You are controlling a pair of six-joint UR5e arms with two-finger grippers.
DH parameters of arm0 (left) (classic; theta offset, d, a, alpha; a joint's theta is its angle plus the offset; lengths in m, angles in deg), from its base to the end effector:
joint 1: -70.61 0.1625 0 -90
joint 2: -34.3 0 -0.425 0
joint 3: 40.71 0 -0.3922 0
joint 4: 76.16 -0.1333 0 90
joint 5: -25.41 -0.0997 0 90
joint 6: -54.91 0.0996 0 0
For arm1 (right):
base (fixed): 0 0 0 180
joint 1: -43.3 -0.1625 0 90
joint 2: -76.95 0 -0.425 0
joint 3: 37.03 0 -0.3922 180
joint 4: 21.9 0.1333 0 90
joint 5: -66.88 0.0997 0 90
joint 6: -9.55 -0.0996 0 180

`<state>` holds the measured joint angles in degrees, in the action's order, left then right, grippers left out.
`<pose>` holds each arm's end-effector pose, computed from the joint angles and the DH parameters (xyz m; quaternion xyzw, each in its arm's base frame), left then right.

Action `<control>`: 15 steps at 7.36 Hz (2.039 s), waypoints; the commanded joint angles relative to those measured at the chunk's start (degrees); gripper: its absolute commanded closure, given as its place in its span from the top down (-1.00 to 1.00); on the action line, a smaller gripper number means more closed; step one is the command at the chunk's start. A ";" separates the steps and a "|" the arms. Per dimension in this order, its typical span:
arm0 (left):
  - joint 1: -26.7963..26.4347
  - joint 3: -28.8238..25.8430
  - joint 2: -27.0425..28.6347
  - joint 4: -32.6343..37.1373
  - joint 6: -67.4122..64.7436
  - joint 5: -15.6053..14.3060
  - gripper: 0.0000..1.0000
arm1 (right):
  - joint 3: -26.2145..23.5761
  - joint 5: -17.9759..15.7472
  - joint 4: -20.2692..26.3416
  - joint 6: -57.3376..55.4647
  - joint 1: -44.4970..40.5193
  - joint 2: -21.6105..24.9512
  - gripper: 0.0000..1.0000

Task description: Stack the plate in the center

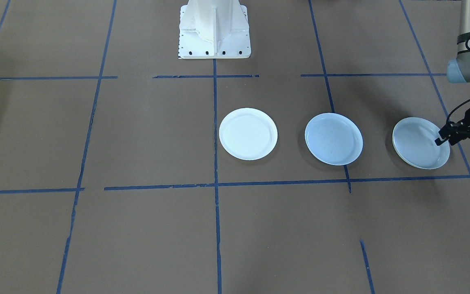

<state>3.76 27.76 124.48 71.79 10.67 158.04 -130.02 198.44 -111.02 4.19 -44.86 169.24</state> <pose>0.1322 -0.4768 0.7297 0.0519 0.4494 -0.0497 0.8904 0.0519 -0.4788 0.6541 -0.0094 -0.3549 0.0238 0.9346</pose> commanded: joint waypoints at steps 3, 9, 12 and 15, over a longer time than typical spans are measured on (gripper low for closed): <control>-0.04 0.60 -0.26 0.14 0.20 4.79 -1.00 | 0.00 -0.08 0.09 0.00 0.00 0.00 1.00; -1.39 16.58 -0.26 -0.12 -23.47 7.06 -1.00 | 0.00 -0.08 0.00 0.00 0.00 0.00 1.00; 11.71 20.55 0.09 0.06 -33.53 -2.09 -1.00 | 0.00 -0.08 0.00 0.00 0.00 0.00 1.00; 16.12 21.44 1.14 -0.03 -36.79 -4.38 -1.00 | 0.00 -0.08 0.00 0.00 0.00 0.00 1.00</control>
<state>18.08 48.99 124.97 71.77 -24.88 154.89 -130.02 198.42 -111.02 4.19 -44.86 169.24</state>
